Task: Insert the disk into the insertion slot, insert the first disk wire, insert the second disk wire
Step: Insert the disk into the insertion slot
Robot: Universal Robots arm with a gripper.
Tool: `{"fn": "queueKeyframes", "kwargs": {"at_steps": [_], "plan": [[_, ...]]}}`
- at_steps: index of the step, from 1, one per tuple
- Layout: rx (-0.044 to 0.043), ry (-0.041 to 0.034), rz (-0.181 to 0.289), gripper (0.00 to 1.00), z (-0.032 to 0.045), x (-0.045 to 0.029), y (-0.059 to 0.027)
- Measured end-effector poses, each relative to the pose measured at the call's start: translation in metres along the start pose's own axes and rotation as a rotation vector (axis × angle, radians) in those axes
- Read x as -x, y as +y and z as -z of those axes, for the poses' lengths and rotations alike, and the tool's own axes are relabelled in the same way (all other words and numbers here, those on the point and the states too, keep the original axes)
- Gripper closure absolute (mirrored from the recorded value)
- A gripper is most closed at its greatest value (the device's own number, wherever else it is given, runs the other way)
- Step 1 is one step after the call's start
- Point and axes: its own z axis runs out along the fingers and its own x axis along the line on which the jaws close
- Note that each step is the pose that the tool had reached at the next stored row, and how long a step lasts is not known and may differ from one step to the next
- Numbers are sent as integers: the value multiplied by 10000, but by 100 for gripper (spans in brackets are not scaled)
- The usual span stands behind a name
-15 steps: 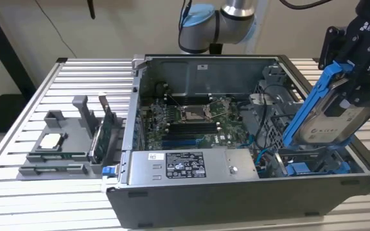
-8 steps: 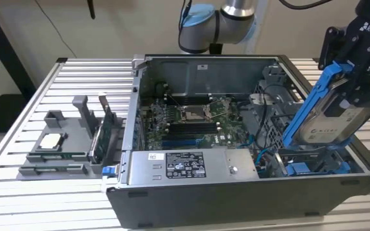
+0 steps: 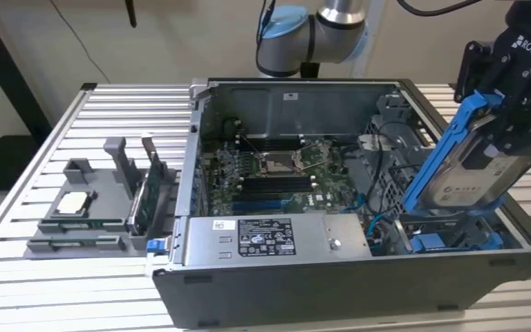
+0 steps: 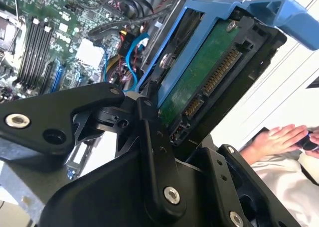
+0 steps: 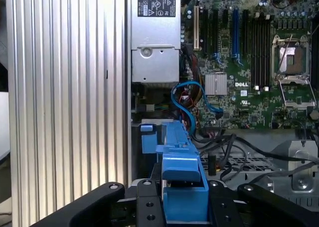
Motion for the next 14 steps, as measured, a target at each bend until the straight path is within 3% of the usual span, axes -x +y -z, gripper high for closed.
{"fn": "queueKeyframes", "kwargs": {"at_steps": [7,14], "plan": [[0,4,10,67,-65,6,-2],[0,27,11,67,-69,5,-3]]}}
